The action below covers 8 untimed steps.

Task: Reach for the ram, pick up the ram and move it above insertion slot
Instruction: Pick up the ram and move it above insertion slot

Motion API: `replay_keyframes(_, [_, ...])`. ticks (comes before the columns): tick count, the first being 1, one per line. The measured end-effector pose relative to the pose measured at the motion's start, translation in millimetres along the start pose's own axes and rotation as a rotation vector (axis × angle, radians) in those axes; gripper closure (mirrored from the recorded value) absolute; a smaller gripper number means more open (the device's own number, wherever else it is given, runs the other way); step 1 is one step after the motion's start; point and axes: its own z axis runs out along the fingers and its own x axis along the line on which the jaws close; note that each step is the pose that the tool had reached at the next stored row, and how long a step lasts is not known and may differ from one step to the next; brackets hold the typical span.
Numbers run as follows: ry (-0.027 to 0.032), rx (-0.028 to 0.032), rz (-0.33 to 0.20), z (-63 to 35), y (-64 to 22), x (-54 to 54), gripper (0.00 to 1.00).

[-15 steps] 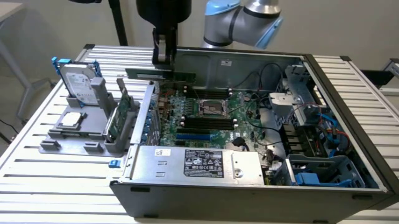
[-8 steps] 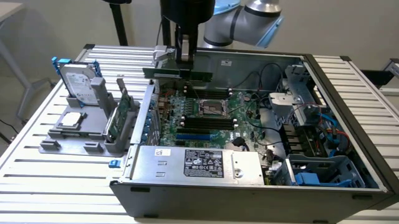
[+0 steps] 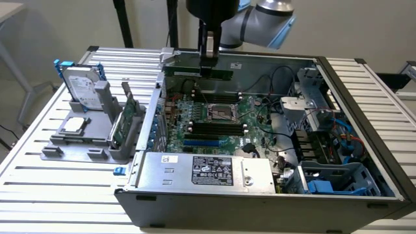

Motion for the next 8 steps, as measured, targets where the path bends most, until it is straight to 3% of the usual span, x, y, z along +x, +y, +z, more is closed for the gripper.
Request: replay_keyframes(8, [0.0001, 0.0000, 0.000, 6.9, -20.5, -24.5, 0.87])
